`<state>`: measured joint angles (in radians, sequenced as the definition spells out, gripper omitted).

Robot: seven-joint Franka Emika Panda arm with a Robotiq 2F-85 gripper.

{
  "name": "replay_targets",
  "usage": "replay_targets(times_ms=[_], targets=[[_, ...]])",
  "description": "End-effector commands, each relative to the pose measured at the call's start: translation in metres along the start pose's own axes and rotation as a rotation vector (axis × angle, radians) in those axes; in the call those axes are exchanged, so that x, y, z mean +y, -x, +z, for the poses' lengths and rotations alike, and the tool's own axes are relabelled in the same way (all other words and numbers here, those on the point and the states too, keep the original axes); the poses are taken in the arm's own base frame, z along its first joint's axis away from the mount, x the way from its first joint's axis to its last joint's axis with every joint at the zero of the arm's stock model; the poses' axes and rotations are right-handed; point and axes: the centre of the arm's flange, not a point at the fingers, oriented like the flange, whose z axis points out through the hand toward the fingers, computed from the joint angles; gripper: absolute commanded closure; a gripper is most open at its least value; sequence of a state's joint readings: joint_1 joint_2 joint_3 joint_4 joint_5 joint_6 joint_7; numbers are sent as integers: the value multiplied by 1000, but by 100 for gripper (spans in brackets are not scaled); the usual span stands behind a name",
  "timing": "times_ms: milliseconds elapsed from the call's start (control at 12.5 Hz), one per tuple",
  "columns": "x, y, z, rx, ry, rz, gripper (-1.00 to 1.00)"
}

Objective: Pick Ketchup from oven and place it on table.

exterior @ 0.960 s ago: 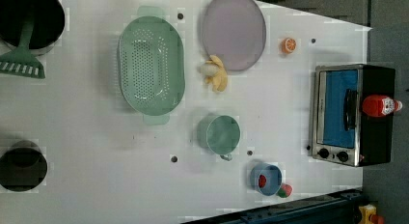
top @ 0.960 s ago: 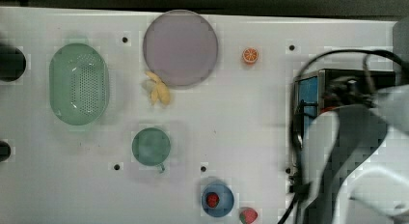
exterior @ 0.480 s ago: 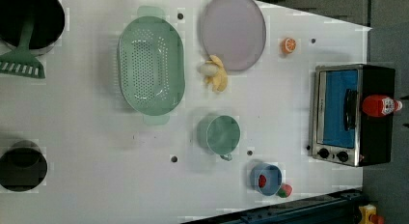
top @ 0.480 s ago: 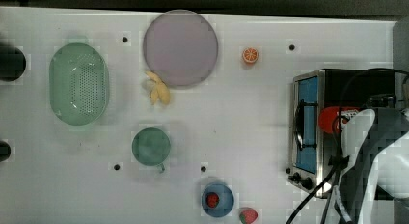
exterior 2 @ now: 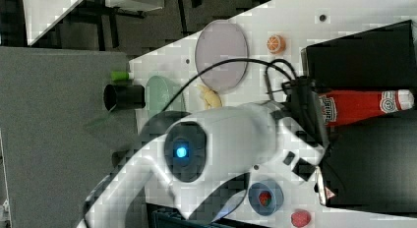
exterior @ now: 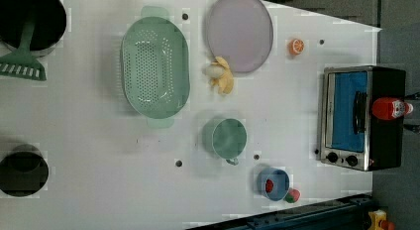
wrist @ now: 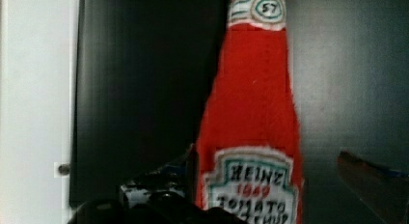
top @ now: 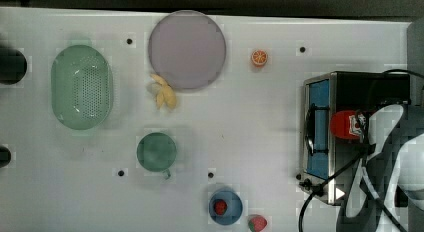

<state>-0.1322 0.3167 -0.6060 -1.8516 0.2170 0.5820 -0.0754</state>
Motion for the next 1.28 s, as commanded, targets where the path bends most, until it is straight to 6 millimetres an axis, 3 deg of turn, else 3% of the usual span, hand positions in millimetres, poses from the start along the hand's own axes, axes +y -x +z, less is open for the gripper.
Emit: replay_targets(times_ms=[80,240,400,480,720,1040,1280], targets=[[-13,8,6,-21,-30,-13,-100],[-12,8,16,-30,-15,-8,-92],[-12,10,22,-33,-7,-9,-43],[-12,10,20,-33,-10,-11,-29],[-14,10,12,-26,-19,-15,-29],[-39,27,-61,25,-29,-178,-29],[-60,70,-119,6,-23,-413,-29]])
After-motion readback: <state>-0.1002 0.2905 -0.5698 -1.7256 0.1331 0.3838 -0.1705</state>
